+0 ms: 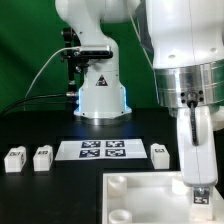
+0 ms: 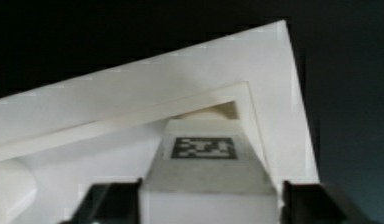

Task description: Assemble one leg

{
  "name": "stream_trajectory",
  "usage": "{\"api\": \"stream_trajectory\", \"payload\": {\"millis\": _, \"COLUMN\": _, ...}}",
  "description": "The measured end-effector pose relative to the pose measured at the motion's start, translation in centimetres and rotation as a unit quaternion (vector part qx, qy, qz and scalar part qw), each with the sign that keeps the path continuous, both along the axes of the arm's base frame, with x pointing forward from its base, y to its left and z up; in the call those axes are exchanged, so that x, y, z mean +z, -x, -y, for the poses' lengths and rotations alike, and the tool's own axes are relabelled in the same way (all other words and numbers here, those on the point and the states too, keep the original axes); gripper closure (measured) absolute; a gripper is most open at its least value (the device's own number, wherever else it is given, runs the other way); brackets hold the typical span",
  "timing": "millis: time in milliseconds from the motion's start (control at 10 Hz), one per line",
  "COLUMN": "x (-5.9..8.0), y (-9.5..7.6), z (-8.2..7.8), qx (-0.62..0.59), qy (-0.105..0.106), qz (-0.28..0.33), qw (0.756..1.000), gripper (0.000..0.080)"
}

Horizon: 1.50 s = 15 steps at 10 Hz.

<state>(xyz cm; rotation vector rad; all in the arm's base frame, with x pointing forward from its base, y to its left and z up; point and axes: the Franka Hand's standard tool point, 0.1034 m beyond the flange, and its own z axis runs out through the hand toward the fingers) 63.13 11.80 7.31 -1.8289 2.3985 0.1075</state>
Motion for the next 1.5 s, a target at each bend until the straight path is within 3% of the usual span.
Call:
{"api": "stream_trajectory", "payload": {"millis": 100, "x": 0.00, "y": 0.00, "z": 0.00, "qx": 0.001, "qy": 0.000, "qz": 0.000, "qw": 1.000, "gripper": 0.0283}}
{"api": "stream_trajectory", "payload": {"millis": 200, "x": -0.09, "y": -0.09, "z": 0.07, "qx": 0.045, "qy": 0.004, "qz": 0.010, "qw": 0.999, "gripper": 0.0283}}
{"api": "stream_trajectory", "payload": {"millis": 300, "x": -0.31, "y": -0.09, "z": 0.12, "qx": 0.110, "qy": 0.008, "qz": 0.022, "qw": 0.994, "gripper": 0.0178}}
{"api": "stream_trajectory", "payload": {"millis": 700, "x": -0.36, "y": 0.05, "z": 0.13, "qx": 0.313, "qy": 0.020, "qz": 0.044, "qw": 0.949, "gripper": 0.0151}}
{"api": "stream_trajectory", "payload": {"millis": 900, "x": -0.34, "y": 0.12, "z": 0.14, "qx": 0.435, "qy": 0.030, "qz": 0.053, "qw": 0.898, "gripper": 0.0150}}
{"api": "stream_trajectory", "payload": {"millis": 1000, "x": -0.19, "y": -0.07, "z": 0.06, "qx": 0.539, "qy": 0.045, "qz": 0.049, "qw": 0.839, "gripper": 0.0150}}
{"api": "stream_trajectory", "payload": {"millis": 1100, "x": -0.24, "y": -0.53, "z": 0.14, "qx": 0.639, "qy": 0.058, "qz": 0.055, "qw": 0.765, "gripper": 0.0150}}
{"api": "stream_trajectory", "payload": {"millis": 1200, "x": -0.45, "y": -0.44, "z": 0.34, "qx": 0.694, "qy": 0.059, "qz": 0.059, "qw": 0.715, "gripper": 0.0150}}
{"api": "stream_trajectory", "payload": {"millis": 1300, "x": -0.56, "y": -0.63, "z": 0.59, "qx": 0.725, "qy": 0.070, "qz": 0.071, "qw": 0.682, "gripper": 0.0150}}
{"api": "stream_trajectory", "payload": {"millis": 1400, "x": -0.64, "y": -0.52, "z": 0.57, "qx": 0.712, "qy": 0.068, "qz": 0.069, "qw": 0.696, "gripper": 0.0150}}
{"api": "stream_trajectory", "payload": {"millis": 1500, "x": -0.63, "y": -0.54, "z": 0.59, "qx": 0.702, "qy": 0.068, "qz": 0.068, "qw": 0.706, "gripper": 0.0259}}
